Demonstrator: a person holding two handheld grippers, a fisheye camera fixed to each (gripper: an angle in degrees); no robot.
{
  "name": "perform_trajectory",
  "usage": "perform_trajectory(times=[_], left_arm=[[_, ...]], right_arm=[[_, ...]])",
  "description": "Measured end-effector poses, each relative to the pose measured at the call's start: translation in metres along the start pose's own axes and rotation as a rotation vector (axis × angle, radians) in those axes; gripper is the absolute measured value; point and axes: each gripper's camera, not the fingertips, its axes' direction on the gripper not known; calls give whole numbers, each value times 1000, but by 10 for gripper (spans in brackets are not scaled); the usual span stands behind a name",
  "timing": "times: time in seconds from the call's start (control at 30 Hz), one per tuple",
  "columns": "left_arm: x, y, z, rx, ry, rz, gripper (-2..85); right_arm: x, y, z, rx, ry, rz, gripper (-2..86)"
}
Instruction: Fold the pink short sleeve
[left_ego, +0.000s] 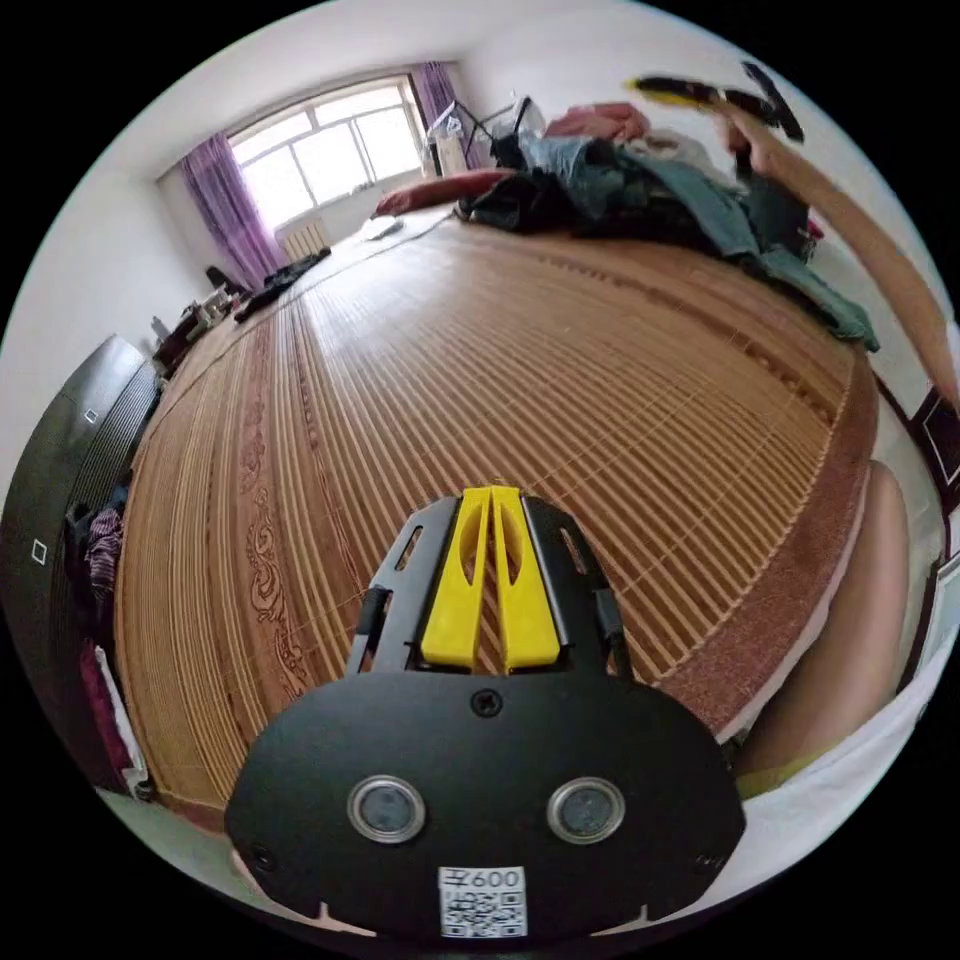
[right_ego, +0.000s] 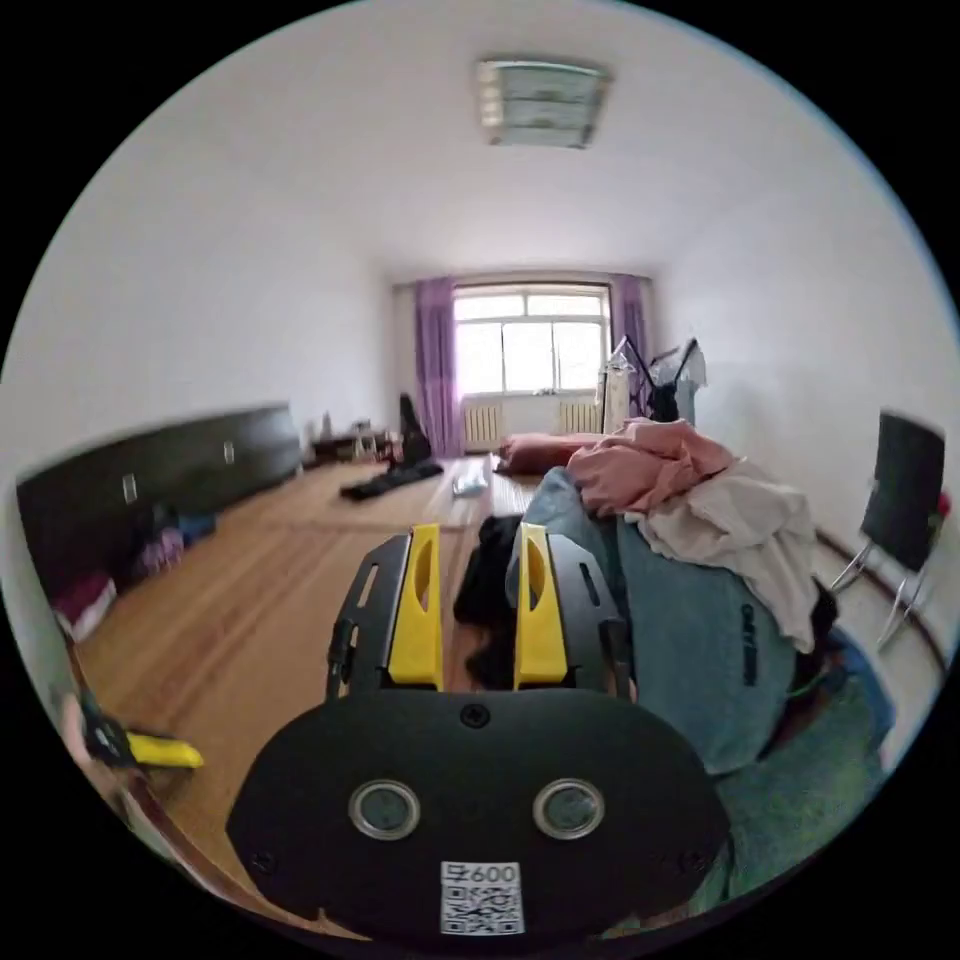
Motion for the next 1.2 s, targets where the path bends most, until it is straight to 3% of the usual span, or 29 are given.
perform_trajectory(times=[0.1,0.2,0.3,0.37,0.53,0.57,0.67,0.73,0.8,0.9,0.93,1.03,1.13,1.2], left_arm=[[32,-8,10,18,-149,116,7],[76,-7,22,47,-342,240,6],[79,-13,22,45,-320,224,4],[71,-18,18,47,-256,195,4],[86,-26,1,67,-261,228,4],[89,-27,-1,71,-269,237,5],[85,-29,-26,121,-211,212,8],[46,-19,-72,281,-80,38,16],[9,-9,-113,445,34,-95,25],[-36,-27,-204,590,182,-207,83],[-43,-38,-248,641,239,-207,164],[-21,-46,-360,787,350,-85,238],[40,-37,-418,701,131,69,213],[63,-4,-439,716,-87,70,66]], right_arm=[[24,-55,68,-40,397,55,132],[50,-76,127,-166,411,82,141],[55,-67,170,-350,414,63,118],[33,-60,158,-287,430,18,9],[-71,-70,29,-38,434,-212,-7],[-83,-74,8,-16,408,-242,-7],[-132,-104,-119,107,84,-277,-8],[-167,-130,-239,188,-371,-249,-9],[-214,-142,-333,233,-571,-334,-9],[-317,-145,-467,213,-586,-592,-9],[-350,-139,-509,215,-577,-636,-9],[-403,-118,-581,201,-715,-624,-9],[-441,-87,-619,151,-835,-603,-9],[-451,-66,-632,137,-863,-572,-9]])
